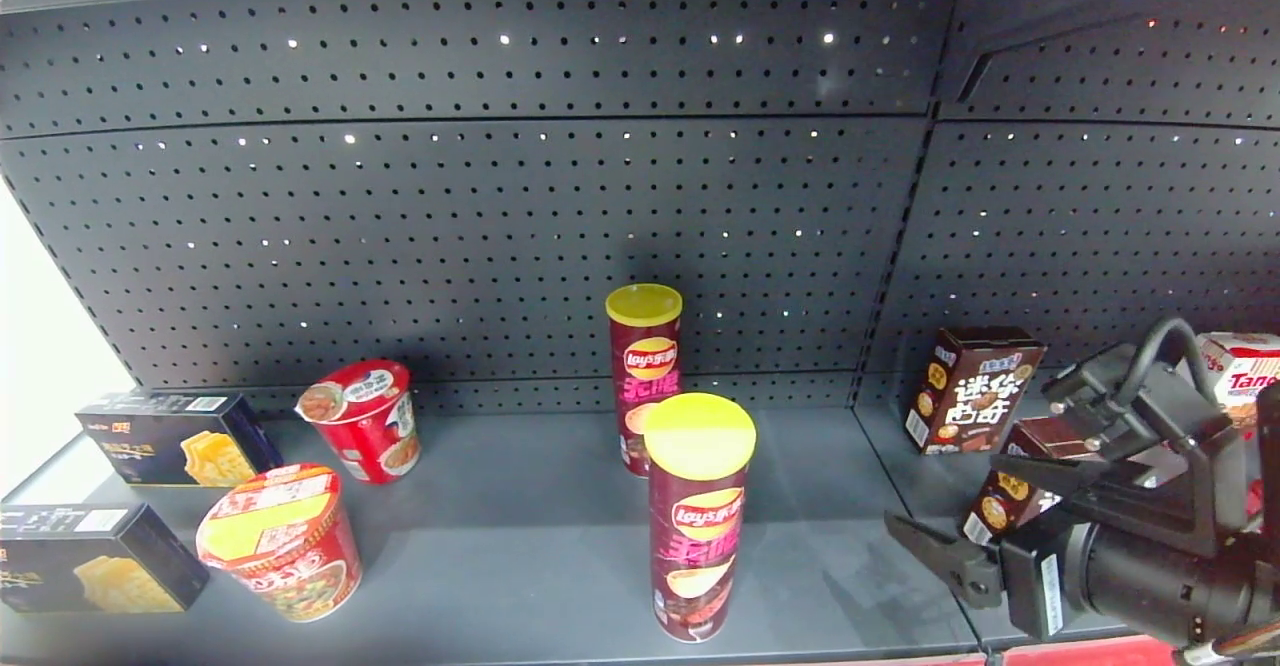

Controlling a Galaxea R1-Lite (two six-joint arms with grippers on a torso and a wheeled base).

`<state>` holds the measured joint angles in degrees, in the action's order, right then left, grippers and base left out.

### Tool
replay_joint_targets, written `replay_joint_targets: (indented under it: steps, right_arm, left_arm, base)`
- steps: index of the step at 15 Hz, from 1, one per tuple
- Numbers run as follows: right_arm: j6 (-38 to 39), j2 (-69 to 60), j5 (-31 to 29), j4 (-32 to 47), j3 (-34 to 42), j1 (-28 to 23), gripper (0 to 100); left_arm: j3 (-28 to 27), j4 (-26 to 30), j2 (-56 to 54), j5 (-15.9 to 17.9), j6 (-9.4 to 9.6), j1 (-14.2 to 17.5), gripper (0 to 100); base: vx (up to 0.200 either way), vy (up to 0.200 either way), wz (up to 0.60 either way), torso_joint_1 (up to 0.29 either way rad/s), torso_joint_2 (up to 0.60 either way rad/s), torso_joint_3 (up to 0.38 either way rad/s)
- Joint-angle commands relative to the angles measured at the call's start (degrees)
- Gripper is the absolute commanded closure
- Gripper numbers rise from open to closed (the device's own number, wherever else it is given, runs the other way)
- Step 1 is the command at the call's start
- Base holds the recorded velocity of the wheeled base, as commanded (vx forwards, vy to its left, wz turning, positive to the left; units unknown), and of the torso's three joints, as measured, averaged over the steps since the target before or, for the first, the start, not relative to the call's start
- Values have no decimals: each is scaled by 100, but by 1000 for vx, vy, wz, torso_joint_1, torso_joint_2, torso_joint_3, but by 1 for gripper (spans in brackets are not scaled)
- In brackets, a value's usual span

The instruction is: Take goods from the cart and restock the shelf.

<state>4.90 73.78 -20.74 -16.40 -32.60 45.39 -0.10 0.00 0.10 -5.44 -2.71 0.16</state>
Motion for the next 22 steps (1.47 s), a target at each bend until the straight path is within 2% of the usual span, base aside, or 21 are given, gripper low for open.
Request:
replay_joint_targets:
  steps: [1, 3, 9, 22]
  right_arm:
    - [28, 401, 8, -259, 210, 84, 0]
    - [37, 594, 8, -364, 184, 58, 0]
    - [872, 1464, -1, -505, 8, 84, 0]
    - [1162, 2352, 17, -681, -590, 339, 0]
  left_arm:
    - [1, 0, 8, -1, -2, 2, 0]
    - [1, 0, 8, -1, -2, 2, 0]
    - [1, 0, 8, -1, -2, 2, 0]
    - [1, 0, 8, -1, -2, 2, 0]
  base:
    - [0, 0, 0, 0, 0, 0]
    - [0, 0, 0, 0, 0, 0]
    - [0, 0, 0, 0, 0, 0]
    - [0, 0, 0, 0, 0, 0]
